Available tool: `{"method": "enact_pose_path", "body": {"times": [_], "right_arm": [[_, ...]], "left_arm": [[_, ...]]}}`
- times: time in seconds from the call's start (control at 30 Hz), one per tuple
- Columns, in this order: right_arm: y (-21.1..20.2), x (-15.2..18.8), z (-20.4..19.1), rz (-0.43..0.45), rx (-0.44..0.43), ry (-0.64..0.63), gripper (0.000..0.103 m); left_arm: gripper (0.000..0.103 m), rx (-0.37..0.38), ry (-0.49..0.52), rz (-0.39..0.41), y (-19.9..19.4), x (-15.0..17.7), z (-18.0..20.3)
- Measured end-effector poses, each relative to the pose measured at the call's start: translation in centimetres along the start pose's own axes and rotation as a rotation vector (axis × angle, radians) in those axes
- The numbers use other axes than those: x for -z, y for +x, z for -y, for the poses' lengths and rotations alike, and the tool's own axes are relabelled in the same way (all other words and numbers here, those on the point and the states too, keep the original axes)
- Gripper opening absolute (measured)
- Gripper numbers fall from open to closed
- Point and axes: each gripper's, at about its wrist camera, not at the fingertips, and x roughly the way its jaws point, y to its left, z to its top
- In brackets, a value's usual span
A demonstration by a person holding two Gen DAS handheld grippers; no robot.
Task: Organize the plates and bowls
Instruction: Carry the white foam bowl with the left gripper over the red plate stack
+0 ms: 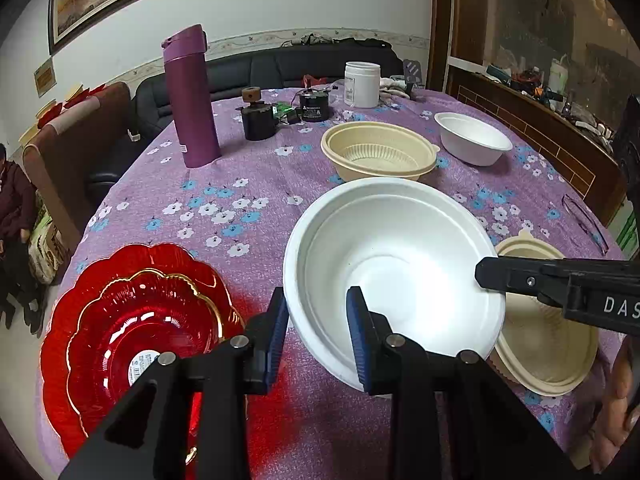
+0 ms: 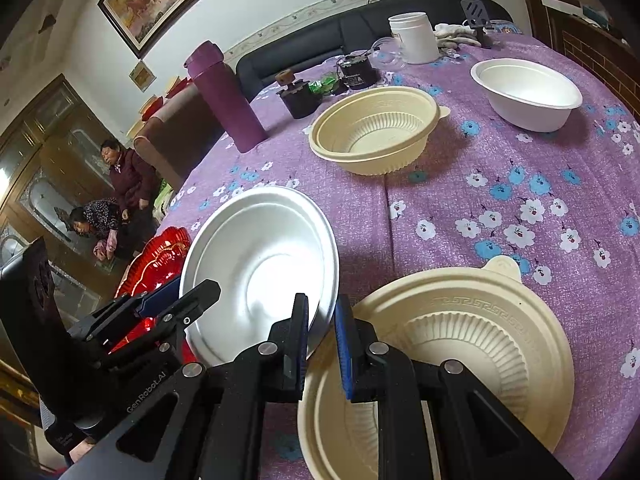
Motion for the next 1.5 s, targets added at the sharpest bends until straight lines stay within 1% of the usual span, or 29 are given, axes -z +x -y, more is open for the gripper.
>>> {"method": "enact_pose_path", "body": {"times": [0.4,0.57,0.73,0.9,1.1,1.27,1.5], "right_arm": [[-1.1,-0.2,-1.6,0.024,-0.020,-0.025,0.016],[-1.4,-0.4,-2.7,0.031,-0.025,-0.045,0.016],[-1.4,-0.8,-4.1,0.032,-0.027,-0.071,0.016],[-1.1,-1.1,-5.6,0.027,-0.037,-0.096,0.017],[0.3,-1.4,-7.6,-0.012,-0.065,-0.121,0.017],[1.5,-1.3,-10.4,-0.036,-0.097,-0.170,0.017],[3.5,-0.9,-13.4,-0.070,-0.117,-0.218,0.017]], "left_arm": [[0.029,-0.003,-0.015,0.049,-2.0,-0.4,-1.0],[0.032,-0.012,-0.022,0.074,-3.0,-0.5,-1.7],[0.033,-0.023,-0.040,0.097,-4.0,-0.4,-2.6],[0.033,-0.037,-0.061,0.110,-4.8,-0.1,-4.1],[0.033,-0.064,-0.103,0.112,-5.6,0.7,-6.8],[0.033,-0.100,-0.152,0.107,-6.2,1.7,-9.3],[0.033,-0.132,-0.201,0.093,-6.7,3.2,-12.4]]}}
